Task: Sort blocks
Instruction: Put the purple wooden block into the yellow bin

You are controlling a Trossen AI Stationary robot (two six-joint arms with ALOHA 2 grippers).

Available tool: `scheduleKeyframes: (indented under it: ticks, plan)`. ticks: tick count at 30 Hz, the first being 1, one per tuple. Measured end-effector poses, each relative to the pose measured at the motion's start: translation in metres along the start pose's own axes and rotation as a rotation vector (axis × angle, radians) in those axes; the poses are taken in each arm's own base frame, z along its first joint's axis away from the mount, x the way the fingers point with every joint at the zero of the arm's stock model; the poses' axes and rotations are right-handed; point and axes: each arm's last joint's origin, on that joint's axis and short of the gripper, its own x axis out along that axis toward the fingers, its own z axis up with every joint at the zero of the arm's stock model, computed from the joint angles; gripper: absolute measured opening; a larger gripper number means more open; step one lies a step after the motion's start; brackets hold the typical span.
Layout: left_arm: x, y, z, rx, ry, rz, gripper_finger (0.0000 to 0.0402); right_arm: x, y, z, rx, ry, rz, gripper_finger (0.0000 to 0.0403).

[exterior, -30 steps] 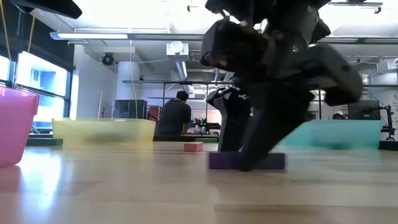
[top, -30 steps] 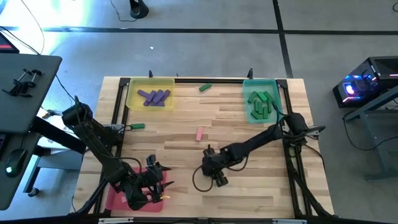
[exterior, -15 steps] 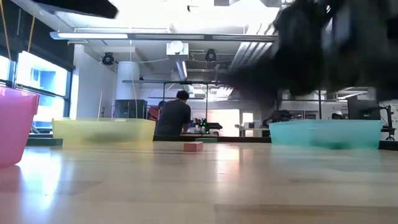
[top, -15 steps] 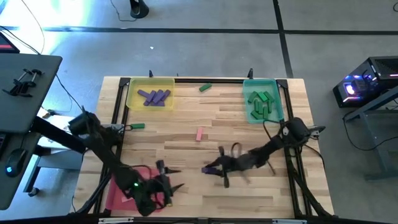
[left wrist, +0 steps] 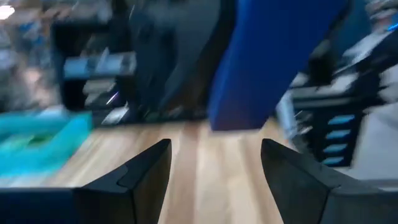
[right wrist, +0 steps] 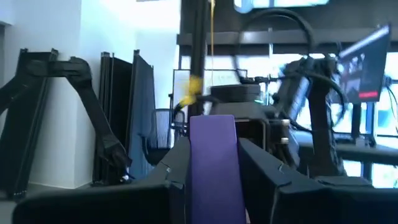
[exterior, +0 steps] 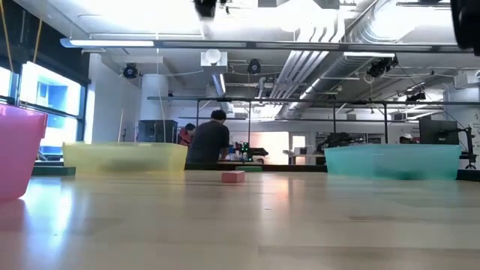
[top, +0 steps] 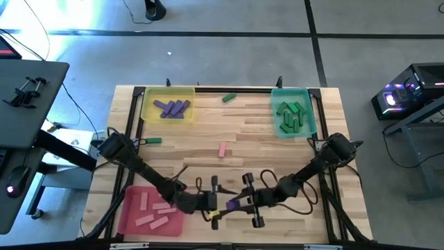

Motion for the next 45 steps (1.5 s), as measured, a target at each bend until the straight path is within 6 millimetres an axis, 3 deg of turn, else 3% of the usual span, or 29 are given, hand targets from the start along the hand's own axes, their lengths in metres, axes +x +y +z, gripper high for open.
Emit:
scheduleKeyframes:
  ticks: [6, 15, 20, 27, 45]
  plan:
    - [-0.005, -0.006, 0.016, 0.025, -0.140, -0.058, 0.0234, 0.002, 0.006, 0.004, -0.036, -0.011, -0.012, 0.0075]
    - [-0.002, 0.000, 0.019, -0.032, -0.168, -0.010, 0.0221, 0.002, 0.005, 0.006, -0.032, -0.016, -0.051, 0.0075]
    - [0.002, 0.006, 0.020, -0.033, -0.186, -0.063, 0.0173, 0.002, 0.005, 0.006, -0.031, -0.021, -0.039, 0.0075]
    - [0.003, 0.007, 0.020, -0.023, -0.191, -0.067, 0.0074, 0.002, 0.005, 0.006, -0.015, -0.018, -0.051, 0.0075]
    - [-0.003, -0.003, 0.010, -0.014, -0.081, -0.021, 0.0074, 0.001, 0.009, -0.003, -0.008, 0.075, -0.068, 0.0131]
